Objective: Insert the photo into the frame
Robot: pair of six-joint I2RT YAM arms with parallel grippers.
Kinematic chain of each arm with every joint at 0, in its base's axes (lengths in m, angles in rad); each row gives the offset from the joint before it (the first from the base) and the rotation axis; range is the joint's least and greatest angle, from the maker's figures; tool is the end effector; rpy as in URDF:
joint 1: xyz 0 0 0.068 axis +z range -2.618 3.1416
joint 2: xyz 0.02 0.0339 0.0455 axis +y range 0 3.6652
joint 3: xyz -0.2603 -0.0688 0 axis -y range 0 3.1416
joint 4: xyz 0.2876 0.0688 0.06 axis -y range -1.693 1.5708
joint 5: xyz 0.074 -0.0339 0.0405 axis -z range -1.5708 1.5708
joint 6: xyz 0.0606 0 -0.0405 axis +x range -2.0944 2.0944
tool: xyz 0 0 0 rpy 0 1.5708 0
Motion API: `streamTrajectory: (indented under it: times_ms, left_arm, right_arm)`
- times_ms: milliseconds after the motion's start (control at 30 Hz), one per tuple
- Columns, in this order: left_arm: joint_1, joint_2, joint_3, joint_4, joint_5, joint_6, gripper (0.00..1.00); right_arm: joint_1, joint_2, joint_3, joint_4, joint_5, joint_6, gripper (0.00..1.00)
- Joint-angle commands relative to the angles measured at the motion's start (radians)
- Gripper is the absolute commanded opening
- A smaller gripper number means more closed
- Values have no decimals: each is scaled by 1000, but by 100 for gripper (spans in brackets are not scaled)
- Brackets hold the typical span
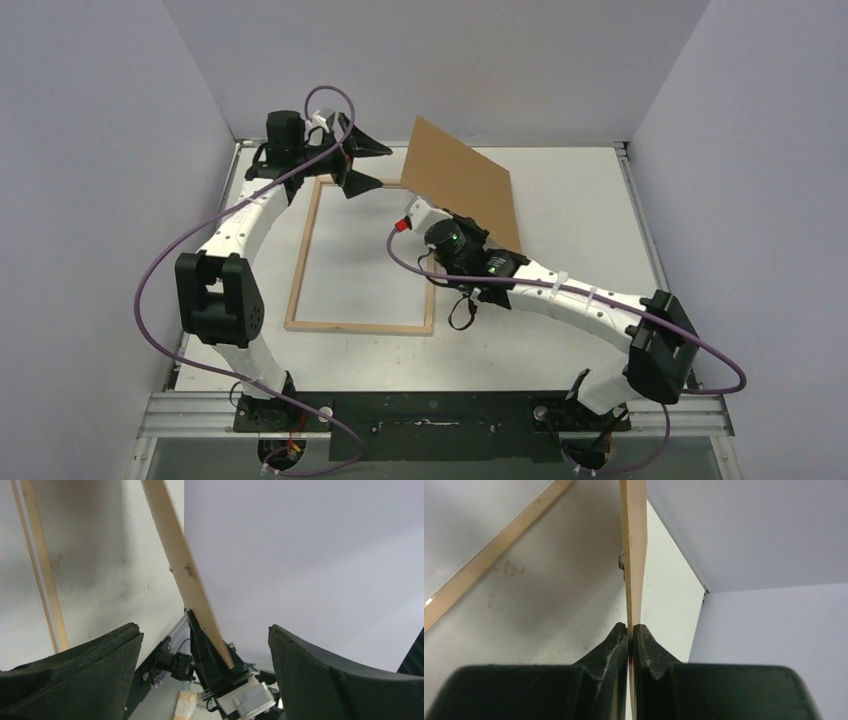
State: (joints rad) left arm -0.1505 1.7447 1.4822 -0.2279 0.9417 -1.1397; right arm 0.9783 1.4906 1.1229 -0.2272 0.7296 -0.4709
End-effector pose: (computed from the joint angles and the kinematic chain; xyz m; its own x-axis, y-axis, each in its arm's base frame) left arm 0.4426 -0.1167 0.3015 -0.9154 -0.4019 -0.0226 -0.0915 0.2626 -0.9606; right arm 0.2501 0.2991 0.2588 -0.1382 -0.8109 -0.5686 -0.4183 0.5682 -0.7087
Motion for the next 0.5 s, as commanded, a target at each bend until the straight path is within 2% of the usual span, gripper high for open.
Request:
streamTrajectory:
  times_ms: [0, 233, 333, 467]
  left_arm:
    - [60, -4, 92, 27, -7, 44, 97]
    - [59, 15, 81, 24, -30, 52, 97]
    - [51, 14, 25, 73, -29, 24, 97]
    - [24, 18, -21, 108, -32, 8, 97]
  right_arm:
    - [-73, -130, 3, 112, -50, 145, 0]
    - [-171, -224, 63, 184, -11, 336, 0]
    - [-194, -242, 84, 252, 131, 443, 0]
    - [-220, -269, 89, 278, 242, 628, 0]
